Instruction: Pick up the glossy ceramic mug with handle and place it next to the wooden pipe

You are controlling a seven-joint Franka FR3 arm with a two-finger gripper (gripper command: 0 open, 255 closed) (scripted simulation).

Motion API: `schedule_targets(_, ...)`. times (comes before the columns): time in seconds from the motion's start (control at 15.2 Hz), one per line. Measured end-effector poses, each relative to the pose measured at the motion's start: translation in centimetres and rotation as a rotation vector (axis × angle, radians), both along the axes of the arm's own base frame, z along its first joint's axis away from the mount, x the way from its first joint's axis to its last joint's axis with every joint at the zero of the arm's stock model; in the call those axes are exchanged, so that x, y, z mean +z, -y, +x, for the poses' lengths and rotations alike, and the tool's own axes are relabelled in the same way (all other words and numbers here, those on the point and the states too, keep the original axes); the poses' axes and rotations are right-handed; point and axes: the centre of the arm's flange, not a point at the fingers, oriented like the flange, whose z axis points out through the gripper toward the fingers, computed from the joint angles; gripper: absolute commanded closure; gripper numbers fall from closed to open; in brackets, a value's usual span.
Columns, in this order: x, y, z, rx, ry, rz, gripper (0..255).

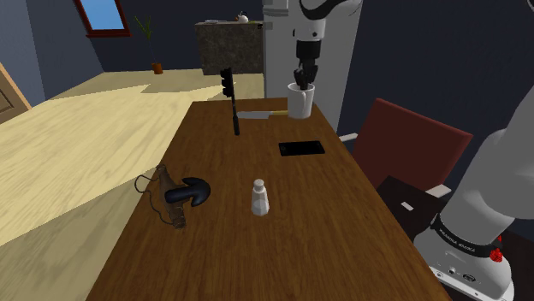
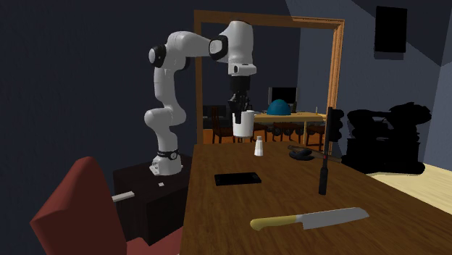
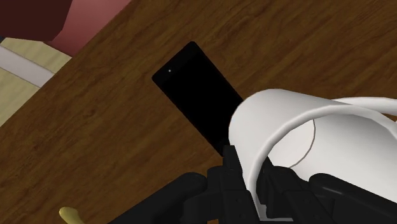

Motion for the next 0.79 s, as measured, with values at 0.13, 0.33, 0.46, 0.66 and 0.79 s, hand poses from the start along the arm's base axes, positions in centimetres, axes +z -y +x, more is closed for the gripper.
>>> schedule_targets(0.13,0.2,-2.7,-0.5,0.0,0.0,0.0,255)
schedule_targets(0.33,0.0,-6.2,-1.5,0.0,0.0,0.0,255)
schedule_targets(0.46,0.0,-8.9,-2.1,0.001,0.0,0.0,255)
schedule_targets(0.66,0.1,-12.9,-2.9,0.0,0.0,0.0,255)
schedule_targets(0.79,-0.1,-15.7,-3.3,0.0,0.0,0.0,255)
